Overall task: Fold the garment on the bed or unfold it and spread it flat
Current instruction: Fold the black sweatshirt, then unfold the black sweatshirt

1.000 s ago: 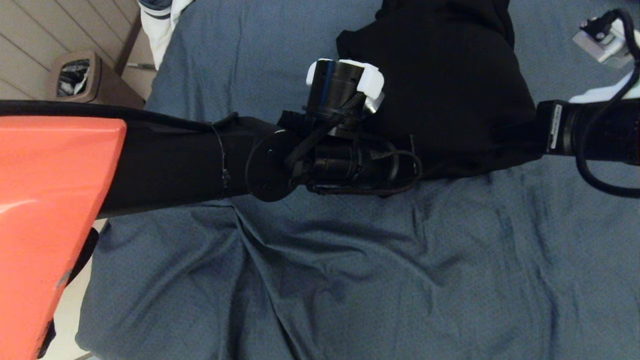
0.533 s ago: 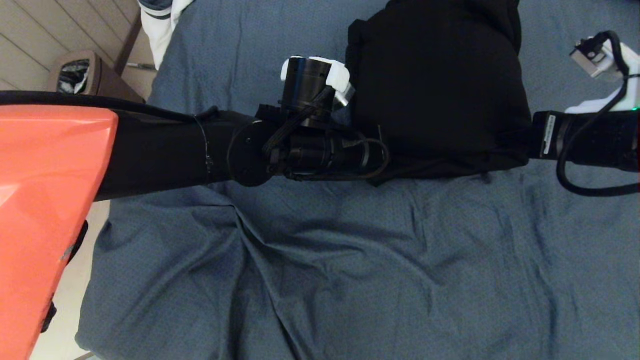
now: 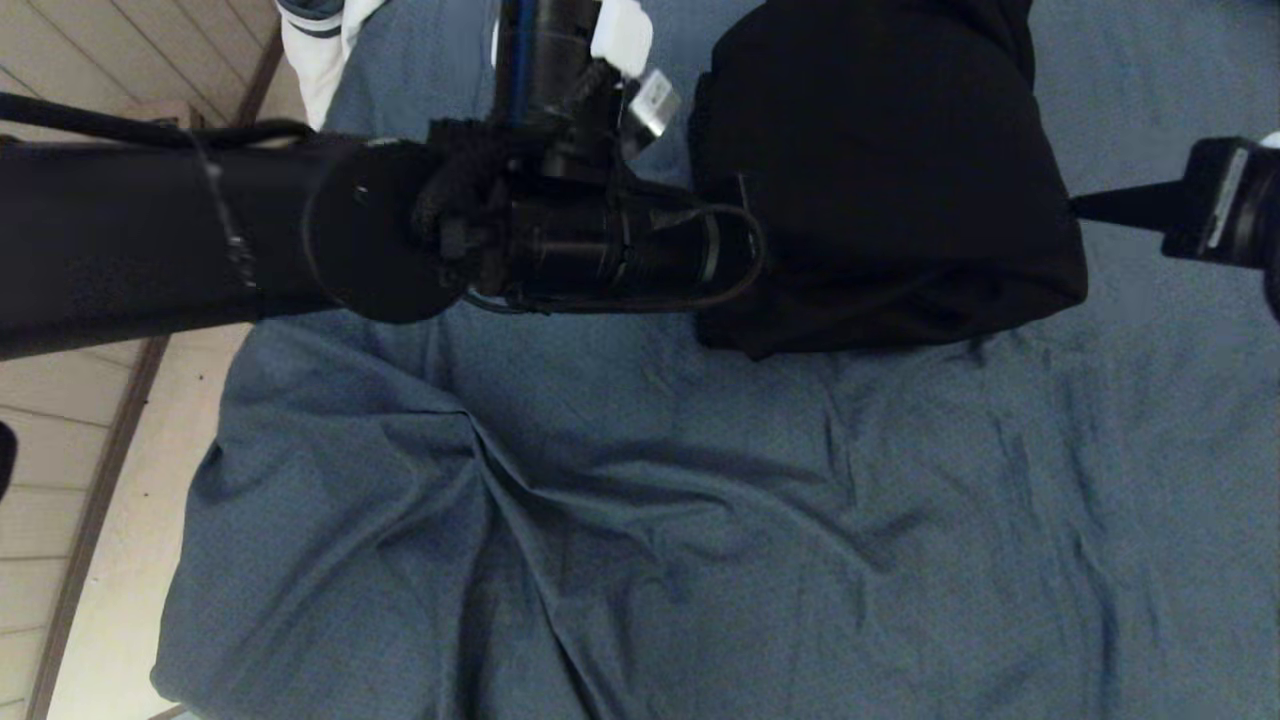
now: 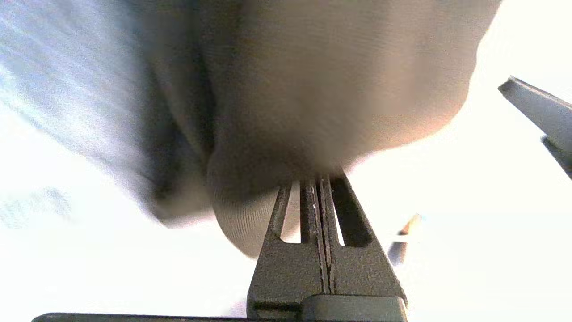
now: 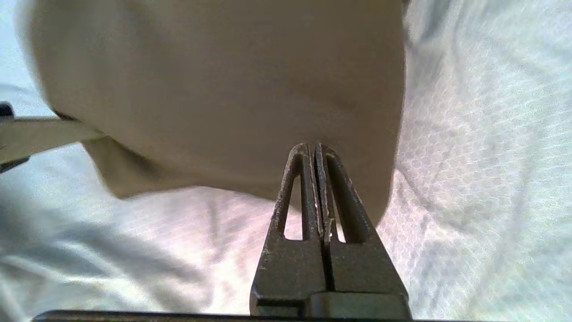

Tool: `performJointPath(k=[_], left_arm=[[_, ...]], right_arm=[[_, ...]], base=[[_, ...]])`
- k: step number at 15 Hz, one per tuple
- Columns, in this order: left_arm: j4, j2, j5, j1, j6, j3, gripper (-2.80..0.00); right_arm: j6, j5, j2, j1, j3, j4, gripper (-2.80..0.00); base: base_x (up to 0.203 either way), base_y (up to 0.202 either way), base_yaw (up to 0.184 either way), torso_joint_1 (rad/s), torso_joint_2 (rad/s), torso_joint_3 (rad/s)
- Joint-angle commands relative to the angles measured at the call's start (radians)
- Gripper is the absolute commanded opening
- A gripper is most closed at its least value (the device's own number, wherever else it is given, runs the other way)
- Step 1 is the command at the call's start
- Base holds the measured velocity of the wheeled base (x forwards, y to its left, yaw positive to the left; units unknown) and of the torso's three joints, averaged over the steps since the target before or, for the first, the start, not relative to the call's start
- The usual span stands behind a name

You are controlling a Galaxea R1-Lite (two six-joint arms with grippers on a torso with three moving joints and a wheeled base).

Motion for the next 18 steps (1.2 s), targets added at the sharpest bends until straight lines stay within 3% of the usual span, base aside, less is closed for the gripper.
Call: performJointPath(k=[1, 4, 6, 8, 9, 12, 13, 16, 18], left_arm=[[0.038, -0.175, -0.004, -0.043, -0.03, 0.066, -2.8], [0.061, -0.379, 0.039, -0.067, -0.049, 0.25, -2.8], [0.073, -0.543, 0.152, -0.011, 0.0, 0.422, -2.8], [0.104, -0.708, 0.287, 0.143, 0.1, 0.572, -2.8], [0.136, -0.777, 0.334, 0.267, 0.147, 0.626, -2.8], [0.33, -0.984, 0.401, 0.626, 0.23, 0.724, -2.8], [0.395, -1.077, 0.409, 0.695, 0.245, 0.759, -2.8], [0.483, -1.32, 0.413, 0.735, 0.277, 0.959, -2.8], [0.477, -1.475, 0.399, 0.737, 0.301, 1.138, -2.8]], right_arm=[[0.002, 0.003, -0.133, 0.019, -0.009, 0.018, -2.8], [0.002, -0.004, -0.267, 0.023, -0.012, 0.096, -2.8], [0.0, -0.017, -0.368, -0.014, 0.006, 0.223, -2.8], [-0.011, -0.032, -0.47, -0.069, 0.069, 0.303, -2.8], [-0.017, -0.041, -0.517, -0.084, 0.121, 0.321, -2.8], [-0.028, -0.097, -0.612, -0.096, 0.296, 0.341, -2.8], [-0.031, -0.13, -0.656, -0.097, 0.369, 0.345, -2.8], [-0.037, -0.178, -0.847, -0.09, 0.546, 0.351, -2.8], [-0.031, -0.195, -0.951, -0.087, 0.679, 0.349, -2.8]], base=[[0.0, 0.0, 0.0, 0.0, 0.0, 0.0], [0.0, 0.0, 0.0, 0.0, 0.0, 0.0], [0.0, 0.0, 0.0, 0.0, 0.0, 0.0], [0.0, 0.0, 0.0, 0.0, 0.0, 0.0], [0.0, 0.0, 0.0, 0.0, 0.0, 0.0], [0.0, 0.0, 0.0, 0.0, 0.0, 0.0], [0.0, 0.0, 0.0, 0.0, 0.0, 0.0], [0.0, 0.0, 0.0, 0.0, 0.0, 0.0], [0.0, 0.0, 0.0, 0.0, 0.0, 0.0]])
